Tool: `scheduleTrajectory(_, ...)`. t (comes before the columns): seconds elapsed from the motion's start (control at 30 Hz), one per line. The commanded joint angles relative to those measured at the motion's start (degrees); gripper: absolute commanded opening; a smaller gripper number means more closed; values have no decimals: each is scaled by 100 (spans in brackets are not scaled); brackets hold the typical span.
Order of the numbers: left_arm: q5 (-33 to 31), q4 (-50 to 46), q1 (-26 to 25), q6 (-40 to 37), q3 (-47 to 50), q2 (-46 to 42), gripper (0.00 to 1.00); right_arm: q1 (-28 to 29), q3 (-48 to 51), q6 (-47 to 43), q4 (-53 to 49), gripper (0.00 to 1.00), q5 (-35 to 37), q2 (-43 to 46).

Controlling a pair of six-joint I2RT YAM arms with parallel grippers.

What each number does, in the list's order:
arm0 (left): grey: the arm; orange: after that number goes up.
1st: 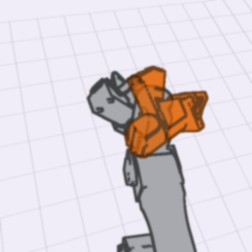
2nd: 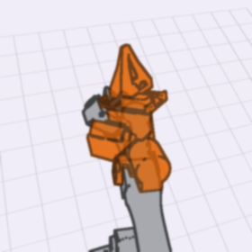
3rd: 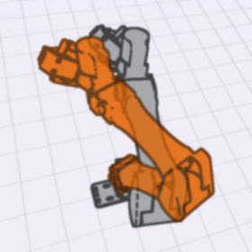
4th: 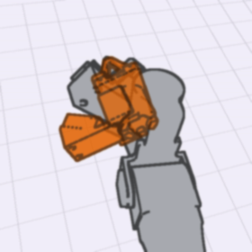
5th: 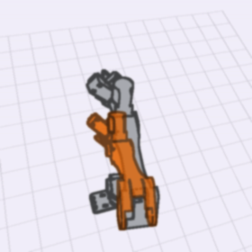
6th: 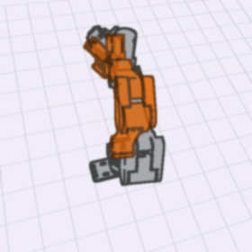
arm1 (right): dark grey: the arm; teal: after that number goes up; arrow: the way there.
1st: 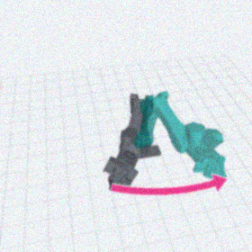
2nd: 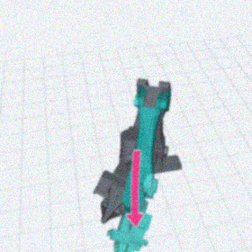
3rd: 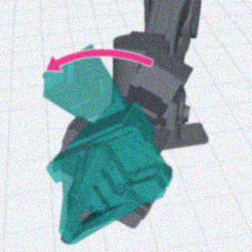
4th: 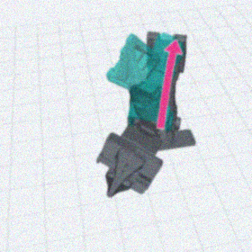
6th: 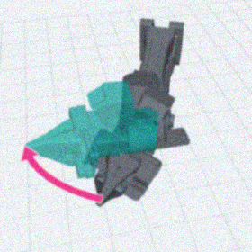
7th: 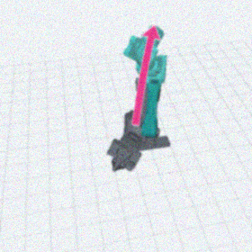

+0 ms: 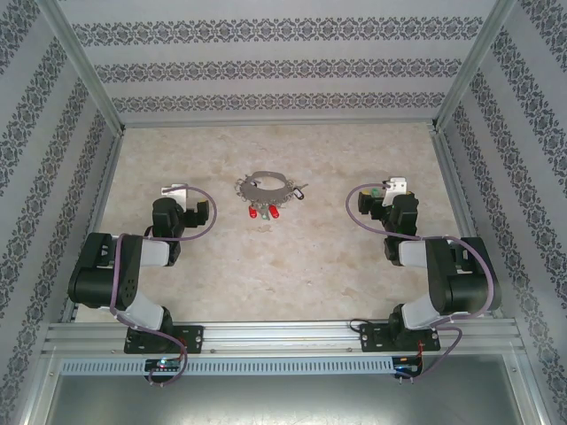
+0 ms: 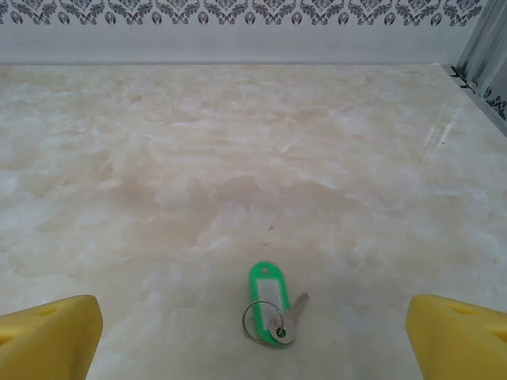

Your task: Put the keys on the keyring

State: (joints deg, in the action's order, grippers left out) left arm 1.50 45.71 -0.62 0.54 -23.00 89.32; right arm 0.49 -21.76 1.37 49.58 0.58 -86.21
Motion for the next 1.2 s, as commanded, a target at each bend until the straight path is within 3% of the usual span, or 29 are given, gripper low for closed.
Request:
scheduleTrajectory(0.0, 79, 103, 83, -62, -105, 15, 99, -5, -39, 11, 166, 98, -55, -36)
scheduleTrajectory(1.17, 106, 93, 97, -54, -117, 15, 99, 30, -58, 14, 143, 98, 84, -37)
